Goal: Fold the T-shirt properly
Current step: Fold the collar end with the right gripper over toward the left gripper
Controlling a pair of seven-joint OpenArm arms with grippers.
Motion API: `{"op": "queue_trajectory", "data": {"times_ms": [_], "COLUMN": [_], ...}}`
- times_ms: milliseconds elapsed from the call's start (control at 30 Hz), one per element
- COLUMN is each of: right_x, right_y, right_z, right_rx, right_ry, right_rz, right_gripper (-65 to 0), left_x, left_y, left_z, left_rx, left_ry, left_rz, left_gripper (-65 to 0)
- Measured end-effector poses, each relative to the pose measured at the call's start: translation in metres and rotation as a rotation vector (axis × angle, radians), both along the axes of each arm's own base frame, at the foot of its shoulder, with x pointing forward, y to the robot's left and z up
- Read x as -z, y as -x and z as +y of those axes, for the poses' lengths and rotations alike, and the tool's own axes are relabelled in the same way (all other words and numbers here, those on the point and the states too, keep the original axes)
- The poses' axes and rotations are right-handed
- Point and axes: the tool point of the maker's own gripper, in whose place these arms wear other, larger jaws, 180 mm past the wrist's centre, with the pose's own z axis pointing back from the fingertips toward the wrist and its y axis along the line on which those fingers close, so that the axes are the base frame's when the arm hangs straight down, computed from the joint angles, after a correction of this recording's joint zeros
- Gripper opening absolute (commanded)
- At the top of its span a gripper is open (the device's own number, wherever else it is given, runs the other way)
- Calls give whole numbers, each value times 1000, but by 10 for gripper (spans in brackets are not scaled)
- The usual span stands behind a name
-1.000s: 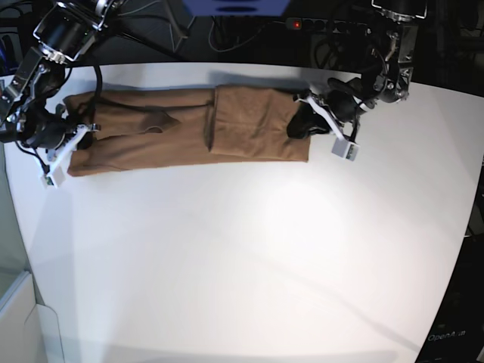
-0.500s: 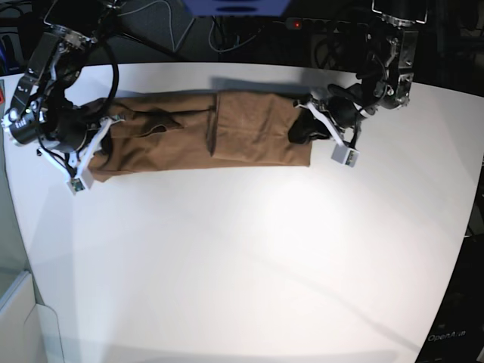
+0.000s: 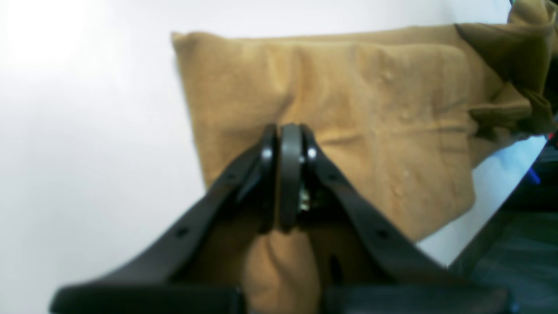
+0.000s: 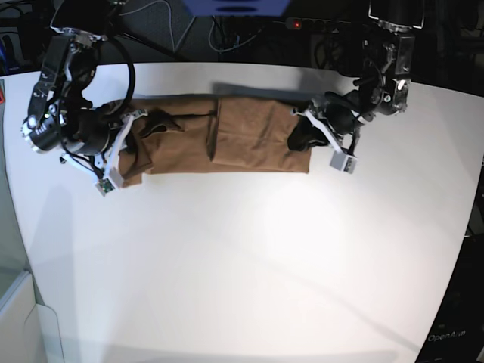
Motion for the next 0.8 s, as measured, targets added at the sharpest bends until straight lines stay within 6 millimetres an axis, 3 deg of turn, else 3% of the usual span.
{"op": "queue_trajectory", "data": {"times_ms": [233,333,667,800], "right_x": [-3,-15,-19,-23], "right_y": [-4,-8,-7,-9], "right_z": [1,6,86,112], "right_rx": [0,-38,-316,-293], "right_ry": [-6,21,-30,-89], "right_rz": [-24,-62,-103,-97], "right_gripper": [-644,-644,-644,-644], "left_x": [4,5,5,5], "left_y": [-15,-19,-20,-20], "left_z": [2,2,3,3], "left_rx": [-16,-20,-26,-26], "left_ry": [27,33,35,36], "left_rz": [4,3,-2,-2], "left_gripper": [-625,-625,-625,-625]}}
